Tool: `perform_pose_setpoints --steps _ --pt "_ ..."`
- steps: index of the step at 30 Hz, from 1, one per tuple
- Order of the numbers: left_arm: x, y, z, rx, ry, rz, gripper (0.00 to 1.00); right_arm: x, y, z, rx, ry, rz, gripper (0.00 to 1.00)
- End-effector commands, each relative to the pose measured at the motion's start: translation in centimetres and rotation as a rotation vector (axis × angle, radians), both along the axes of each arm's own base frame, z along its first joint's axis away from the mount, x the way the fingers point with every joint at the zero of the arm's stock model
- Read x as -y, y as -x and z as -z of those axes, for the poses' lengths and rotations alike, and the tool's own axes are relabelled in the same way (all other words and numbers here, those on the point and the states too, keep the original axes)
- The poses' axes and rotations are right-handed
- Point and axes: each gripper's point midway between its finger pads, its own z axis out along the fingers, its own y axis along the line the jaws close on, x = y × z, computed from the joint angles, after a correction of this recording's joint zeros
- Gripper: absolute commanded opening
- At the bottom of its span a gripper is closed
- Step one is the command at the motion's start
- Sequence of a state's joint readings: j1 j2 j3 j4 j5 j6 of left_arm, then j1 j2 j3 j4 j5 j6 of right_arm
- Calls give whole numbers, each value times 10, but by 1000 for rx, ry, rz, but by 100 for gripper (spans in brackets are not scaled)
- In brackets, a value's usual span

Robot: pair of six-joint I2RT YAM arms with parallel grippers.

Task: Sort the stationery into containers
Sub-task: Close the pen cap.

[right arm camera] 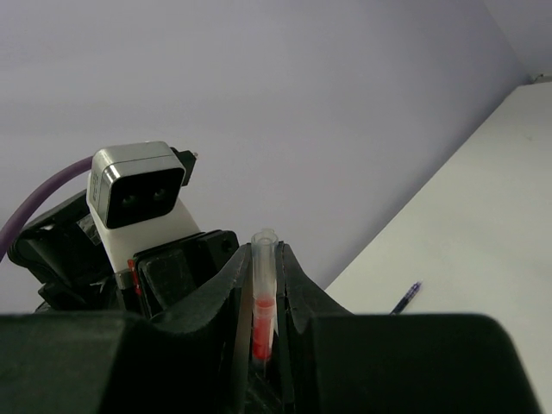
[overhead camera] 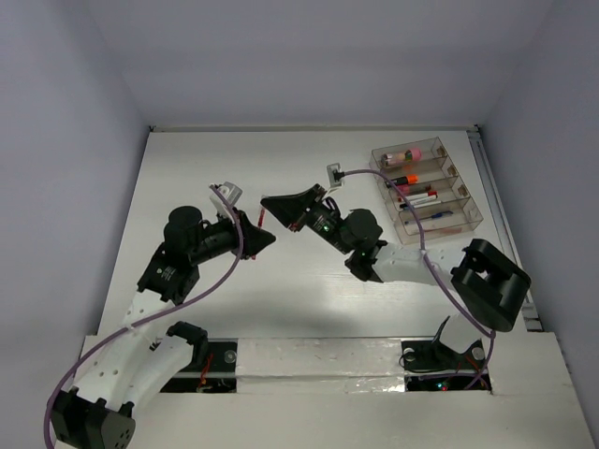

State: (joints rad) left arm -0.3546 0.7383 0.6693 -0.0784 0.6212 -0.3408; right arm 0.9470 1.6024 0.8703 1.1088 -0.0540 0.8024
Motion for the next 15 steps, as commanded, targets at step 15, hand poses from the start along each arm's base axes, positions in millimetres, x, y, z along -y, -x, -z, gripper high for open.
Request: perform_pose_setpoints --steps 15 --pt "-8 -39 -78 210 92 -133 0 -16 61 40 -45 211 -266 0"
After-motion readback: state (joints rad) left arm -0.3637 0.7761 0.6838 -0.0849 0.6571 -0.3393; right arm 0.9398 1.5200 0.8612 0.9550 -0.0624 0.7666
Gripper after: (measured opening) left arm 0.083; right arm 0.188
